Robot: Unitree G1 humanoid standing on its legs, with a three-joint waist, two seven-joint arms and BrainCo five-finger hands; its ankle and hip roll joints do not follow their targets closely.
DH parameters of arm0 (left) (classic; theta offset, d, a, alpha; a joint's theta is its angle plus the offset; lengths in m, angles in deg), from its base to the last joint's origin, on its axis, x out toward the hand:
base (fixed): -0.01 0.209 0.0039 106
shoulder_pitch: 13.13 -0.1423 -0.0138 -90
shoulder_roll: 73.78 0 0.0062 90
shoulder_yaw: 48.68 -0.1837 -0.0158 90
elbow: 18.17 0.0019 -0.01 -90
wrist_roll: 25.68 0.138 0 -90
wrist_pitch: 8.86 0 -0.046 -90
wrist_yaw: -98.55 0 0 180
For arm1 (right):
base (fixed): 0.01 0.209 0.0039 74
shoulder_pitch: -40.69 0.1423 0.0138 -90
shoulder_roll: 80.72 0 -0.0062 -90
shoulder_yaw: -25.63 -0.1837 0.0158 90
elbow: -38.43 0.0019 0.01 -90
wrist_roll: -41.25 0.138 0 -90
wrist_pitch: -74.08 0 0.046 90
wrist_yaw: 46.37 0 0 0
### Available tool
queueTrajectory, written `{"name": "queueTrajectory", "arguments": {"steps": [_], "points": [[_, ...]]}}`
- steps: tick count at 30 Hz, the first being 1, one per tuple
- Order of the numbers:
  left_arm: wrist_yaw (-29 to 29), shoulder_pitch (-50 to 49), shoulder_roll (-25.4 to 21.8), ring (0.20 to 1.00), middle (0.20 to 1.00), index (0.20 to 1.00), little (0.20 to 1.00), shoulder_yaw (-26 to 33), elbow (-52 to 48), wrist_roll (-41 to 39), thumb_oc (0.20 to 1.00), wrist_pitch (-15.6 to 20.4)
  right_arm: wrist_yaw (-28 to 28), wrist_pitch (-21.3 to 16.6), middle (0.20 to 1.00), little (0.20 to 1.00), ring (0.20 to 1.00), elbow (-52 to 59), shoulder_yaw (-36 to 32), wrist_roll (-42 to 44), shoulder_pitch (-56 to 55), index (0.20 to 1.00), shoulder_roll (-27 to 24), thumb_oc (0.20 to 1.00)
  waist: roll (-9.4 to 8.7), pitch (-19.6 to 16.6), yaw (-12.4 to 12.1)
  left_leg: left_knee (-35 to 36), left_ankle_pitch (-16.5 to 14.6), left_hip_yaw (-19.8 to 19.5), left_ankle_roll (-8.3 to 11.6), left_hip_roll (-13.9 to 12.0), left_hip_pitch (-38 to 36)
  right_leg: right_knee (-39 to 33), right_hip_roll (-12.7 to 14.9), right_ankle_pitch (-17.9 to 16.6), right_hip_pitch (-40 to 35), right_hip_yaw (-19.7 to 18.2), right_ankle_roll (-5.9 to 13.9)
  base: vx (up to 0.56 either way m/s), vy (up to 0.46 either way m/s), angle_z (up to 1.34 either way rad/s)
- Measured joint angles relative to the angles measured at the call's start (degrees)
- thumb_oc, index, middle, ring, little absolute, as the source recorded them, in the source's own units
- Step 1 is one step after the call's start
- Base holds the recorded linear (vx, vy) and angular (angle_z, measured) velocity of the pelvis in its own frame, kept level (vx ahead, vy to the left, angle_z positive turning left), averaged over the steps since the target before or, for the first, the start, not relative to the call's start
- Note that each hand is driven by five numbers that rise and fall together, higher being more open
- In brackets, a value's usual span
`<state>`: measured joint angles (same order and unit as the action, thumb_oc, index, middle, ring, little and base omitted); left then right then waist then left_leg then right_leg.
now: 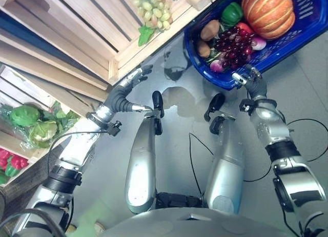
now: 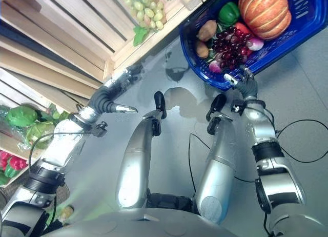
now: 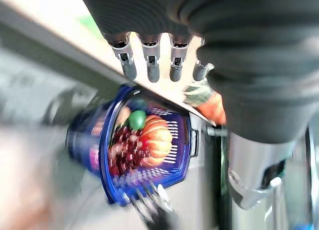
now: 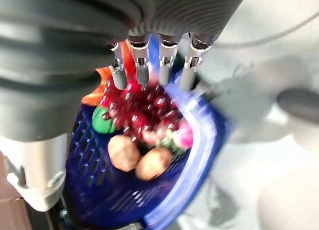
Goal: Pick up fruits and vegetables into the basket
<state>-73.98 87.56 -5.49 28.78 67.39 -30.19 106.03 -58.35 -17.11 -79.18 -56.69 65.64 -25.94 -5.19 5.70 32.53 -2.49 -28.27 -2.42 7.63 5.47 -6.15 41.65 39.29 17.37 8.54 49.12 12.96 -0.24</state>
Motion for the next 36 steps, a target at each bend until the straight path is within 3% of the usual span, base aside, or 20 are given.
{"name": "queueTrajectory", "arguments": {"steps": [5, 8, 11, 15, 22, 25, 28, 36], "points": [[-19.44, -0.87, -4.04, 1.0, 1.0, 1.0, 1.0, 5.4, -2.12, 26.42, 1.0, 3.32, -4.11, -0.04, 1.0, 1.0, 1.0, 11.21, 0.03, -9.44, -11.21, 1.0, 1.29, 1.0, -0.02, 0.01, 2.92, 3.17, -0.23, 2.35, -0.29, 0.06, -6.4, -2.52, -0.7, -0.89, -4.65, -1.81, 0.9, 0.02, 0.124, -0.17], [-27.81, -1.62, -6.1, 1.0, 1.0, 1.0, 1.0, 8.82, -2.1, 36.33, 1.0, 3.31, -5.24, -0.29, 1.0, 1.0, 1.0, 14.31, -0.18, -13.89, -16.35, 1.0, 1.94, 1.0, -0.01, 0.01, 4.77, 5.06, -0.27, 4.12, -0.42, 0.17, -10.61, -4.3, -1.04, -1.44, -7.39, -3.52, 1.69, 0.02, 0.121, -0.22], [-37.23, -2.8, -7.51, 1.0, 1.0, 1.0, 1.0, 11.8, -2.17, 46.41, 1.0, 2.07, -5.18, -0.5, 1.0, 1.0, 1.0, 17.56, -0.25, -17.62, -20.7, 1.0, 1.57, 1.0, 0.0, 0.0, 6.93, 6.82, -0.17, 6.03, -0.6, 0.28, -14.01, -5.16, -1.12, -1.65, -9.22, -4.98, 2.05, 0.02, 0.112, -0.22], [-44.55, -3.64, -8.63, 1.0, 1.0, 1.0, 1.0, 12.72, -2.08, 55.6, 1.0, -1.65, -4.97, -0.98, 1.0, 1.0, 1.0, 22.04, -0.84, -19.07, -23.77, 1.0, -0.69, 1.0, 0.01, 0.0, 8.41, 7.95, 0.06, 7.31, -0.41, 0.3, -16.06, -5.14, -1.49, -1.66, -9.68, -6.16, 2.04, 0.01, 0.07, -0.15], [-52.47, -3.6, -13.93, 1.0, 1.0, 1.0, 1.0, 12.14, 0.87, 63.84, 1.0, -12.25, -1.42, -1.78, 1.0, 1.0, 1.0, 29.52, -2.42, -20.02, -25.72, 1.0, -6.33, 1.0, 0.19, -0.11, 11.27, 9.85, 0.65, 9.45, -0.2, 0.46, -19.22, -5.31, -2.07, -1.77, -10.47, -7.94, 2.03, 0.02, 0.087, -0.13], [-53.56, -1.93, -17.28, 1.0, 1.0, 1.0, 1.0, 9.42, 3.94, 65.59, 1.0, -17.32, 0.19, -2.01, 1.0, 1.0, 1.0, 29.92, -2.56, -20.0, -25.85, 1.0, -7.95, 1.0, 0.33, -0.19, 12.58, 9.96, 0.77, 10.3, -0.21, 0.4, -19.68, -5.36, -2.31, -1.92, -10.31, -8.56, 1.96, -0.04, 0.086, -0.11], [-53.68, 1.81, -19.78, 1.0, 1.0, 1.0, 1.0, 2.78, 8.45, 66.24, 1.0, -21.42, 2.91, -3.21, 1.0, 1.0, 1.0, 30.24, -2.47, -19.92, -25.72, 1.0, -9.63, 1.0, 0.71, -0.43, 13.65, 10.36, 0.6, 11.99, -0.23, 0.28, -19.9, -5.4, -2.96, -2.04, -9.19, -10.11, 2.38, 0.05, 0.08, -0.22], [-47.62, 14.34, -19.44, 1.0, 1.0, 1.0, 1.0, -9.99, 18.83, 61.91, 1.0, -24.07, 7.81, -5.87, 1.0, 1.0, 1.0, 31.49, -1.67, -18.7, -25.19, 1.0, -11.45, 1.0, 1.01, -0.61, 16.64, 10.59, 0.72, 13.46, 0.17, -0.05, -18.5, -5.74, -4.42, -2.85, -6.57, -11.65, 1.72, 0.03, 0.029, -0.14]]}}
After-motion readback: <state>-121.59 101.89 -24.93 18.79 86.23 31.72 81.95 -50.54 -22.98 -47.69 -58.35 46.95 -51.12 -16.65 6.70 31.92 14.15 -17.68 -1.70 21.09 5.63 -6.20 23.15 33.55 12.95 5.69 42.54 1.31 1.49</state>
